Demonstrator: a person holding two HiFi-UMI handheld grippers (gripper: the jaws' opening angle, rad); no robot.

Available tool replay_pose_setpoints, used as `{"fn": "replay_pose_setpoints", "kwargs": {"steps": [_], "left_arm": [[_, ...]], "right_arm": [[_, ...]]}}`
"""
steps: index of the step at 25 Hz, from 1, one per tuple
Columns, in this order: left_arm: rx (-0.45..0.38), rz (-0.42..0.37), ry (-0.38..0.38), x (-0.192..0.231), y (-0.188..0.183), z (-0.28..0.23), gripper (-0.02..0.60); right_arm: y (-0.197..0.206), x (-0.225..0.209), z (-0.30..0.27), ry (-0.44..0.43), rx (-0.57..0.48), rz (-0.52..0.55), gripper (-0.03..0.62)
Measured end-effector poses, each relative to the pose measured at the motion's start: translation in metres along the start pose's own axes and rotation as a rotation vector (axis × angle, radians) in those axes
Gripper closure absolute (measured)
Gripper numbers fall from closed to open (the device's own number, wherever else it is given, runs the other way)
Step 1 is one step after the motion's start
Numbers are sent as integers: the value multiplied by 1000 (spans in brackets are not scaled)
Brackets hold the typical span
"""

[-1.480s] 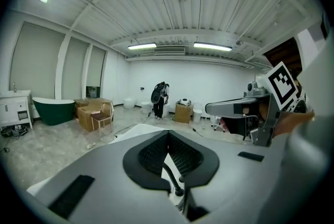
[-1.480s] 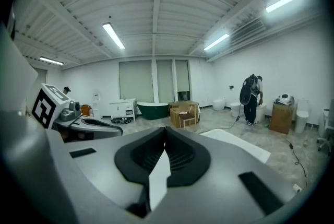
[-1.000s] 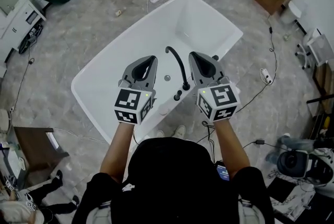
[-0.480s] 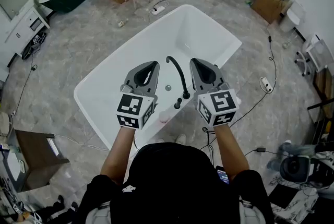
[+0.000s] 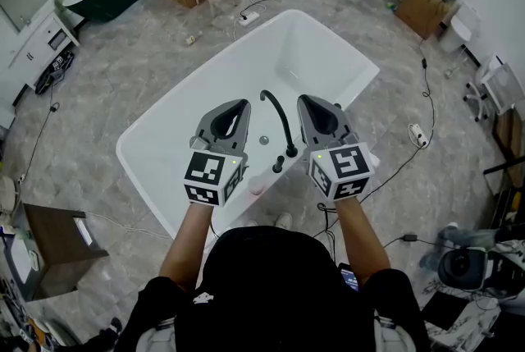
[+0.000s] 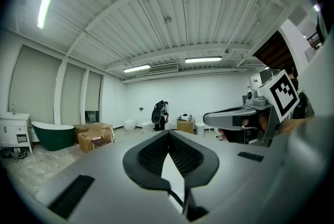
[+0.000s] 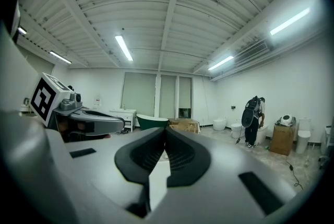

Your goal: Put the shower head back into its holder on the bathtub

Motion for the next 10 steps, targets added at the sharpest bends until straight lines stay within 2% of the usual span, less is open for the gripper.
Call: {"fn": "replay_pose_setpoints", "kwargs": {"steps": [10], "left_arm": [[5, 0, -11, -13, 1, -1, 568]], "right_arm": [[4, -7, 10, -9, -2, -18, 572]]}}
Point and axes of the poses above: the fingertips, and each gripper's own axes: z backward along the fingers, x to its left, y out of its underside, the point moved 6 cm from there along z, backward along the fingers, and after that the axes turned 12 degrees about y, right-handed, at the moved point
